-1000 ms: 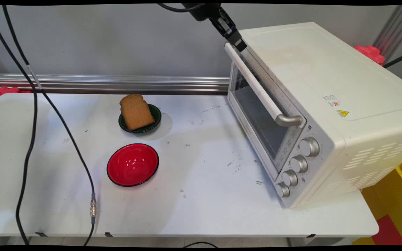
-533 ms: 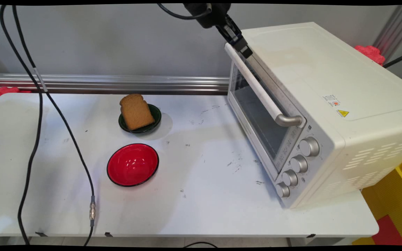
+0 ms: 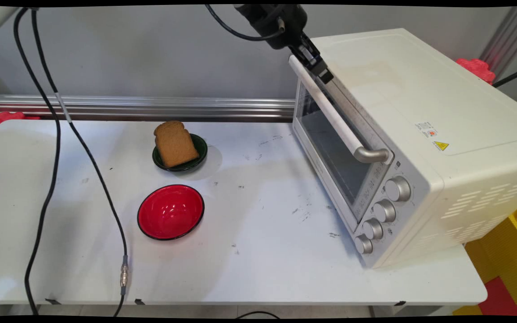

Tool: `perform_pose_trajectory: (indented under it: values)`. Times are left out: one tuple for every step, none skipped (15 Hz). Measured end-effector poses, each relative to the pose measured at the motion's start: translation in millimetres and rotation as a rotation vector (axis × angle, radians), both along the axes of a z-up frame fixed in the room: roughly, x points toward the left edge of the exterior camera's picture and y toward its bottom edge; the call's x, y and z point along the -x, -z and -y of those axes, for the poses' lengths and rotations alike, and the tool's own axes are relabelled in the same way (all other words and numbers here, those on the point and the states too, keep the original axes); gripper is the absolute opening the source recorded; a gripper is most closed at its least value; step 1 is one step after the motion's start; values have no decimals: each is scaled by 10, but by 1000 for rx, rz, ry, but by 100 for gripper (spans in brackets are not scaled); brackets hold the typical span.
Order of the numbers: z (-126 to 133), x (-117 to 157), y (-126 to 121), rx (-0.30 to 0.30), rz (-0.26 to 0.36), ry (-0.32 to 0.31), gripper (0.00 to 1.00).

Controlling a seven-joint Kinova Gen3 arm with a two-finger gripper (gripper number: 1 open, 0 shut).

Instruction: Open the oven

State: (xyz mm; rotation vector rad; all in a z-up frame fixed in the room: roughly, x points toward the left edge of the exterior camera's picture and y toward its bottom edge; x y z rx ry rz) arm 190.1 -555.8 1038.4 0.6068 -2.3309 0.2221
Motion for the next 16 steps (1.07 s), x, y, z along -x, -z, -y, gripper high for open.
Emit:
perform_pose_trajectory:
  values:
    - [14,15,26,1,-3,-2,0]
    - [23,25,42,3,-4,-3,0]
    - [36,37,65,4,-6,-5,0]
    - [49,51,90,5,-9,-6,0]
    - [63,65,116,6,-12,-8,0]
    - [69,74,131,7,-15,-8,0]
    - [74,81,143,7,-16,-9,0]
    - [81,93,161,7,-18,-9,0]
    - [86,103,185,8,-20,-9,0]
    - [87,108,202,7,-21,-9,0]
    - [89,109,219,7,-21,-9,0]
    - [90,110,230,7,-21,-9,0]
    - [92,112,247,7,-21,-10,0]
    - [93,110,260,7,-21,-9,0]
    - [92,107,275,7,-19,-9,0]
    - [90,99,289,6,-17,-9,0]
